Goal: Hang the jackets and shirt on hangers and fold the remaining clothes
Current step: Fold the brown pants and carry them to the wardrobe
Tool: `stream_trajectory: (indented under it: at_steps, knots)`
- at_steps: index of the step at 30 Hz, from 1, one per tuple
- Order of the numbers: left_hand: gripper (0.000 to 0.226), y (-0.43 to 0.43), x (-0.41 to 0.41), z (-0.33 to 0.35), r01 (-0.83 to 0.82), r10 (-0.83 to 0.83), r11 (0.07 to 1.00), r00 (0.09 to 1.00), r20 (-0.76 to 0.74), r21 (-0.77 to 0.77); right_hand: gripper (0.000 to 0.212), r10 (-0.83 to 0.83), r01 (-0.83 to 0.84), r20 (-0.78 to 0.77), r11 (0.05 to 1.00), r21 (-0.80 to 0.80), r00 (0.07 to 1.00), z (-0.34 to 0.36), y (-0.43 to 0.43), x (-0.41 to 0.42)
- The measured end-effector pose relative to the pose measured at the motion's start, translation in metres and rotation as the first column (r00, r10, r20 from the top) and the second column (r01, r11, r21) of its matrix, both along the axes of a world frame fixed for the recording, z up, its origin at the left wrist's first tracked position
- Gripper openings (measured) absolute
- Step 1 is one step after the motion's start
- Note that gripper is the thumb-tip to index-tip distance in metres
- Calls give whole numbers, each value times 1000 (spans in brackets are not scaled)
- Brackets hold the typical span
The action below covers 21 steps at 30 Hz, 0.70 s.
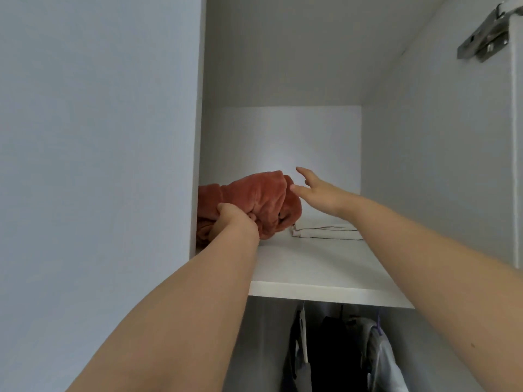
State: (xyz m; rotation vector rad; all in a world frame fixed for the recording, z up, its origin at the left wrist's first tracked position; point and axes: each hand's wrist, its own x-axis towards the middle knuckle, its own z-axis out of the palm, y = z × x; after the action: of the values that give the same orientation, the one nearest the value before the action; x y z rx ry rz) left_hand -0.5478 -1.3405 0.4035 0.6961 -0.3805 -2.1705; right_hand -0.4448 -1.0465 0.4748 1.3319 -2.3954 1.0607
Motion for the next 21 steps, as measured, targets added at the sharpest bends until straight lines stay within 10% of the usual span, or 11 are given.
stream_trajectory:
  at_steps: [2,4,14,21]
  knots:
    - [45,106,120,30,17,-20,1000,963,-269,-14,65,48,-48,-4,999,11,999,7,-20,-19]
    - [31,115,112,34,-75,66,994,991,-119,-80,73,77,-74,-37,995,66,996,14,-41,-42]
    - [40,34,46,62,144,-108,933,986,126,-329,111,59,-19,-129,957,290,990,44,-132,-155]
    - [39,-3,23,20,403,-245,823,888,388,-401,97,3,124,-326,922,368,946,-10,-146,-188]
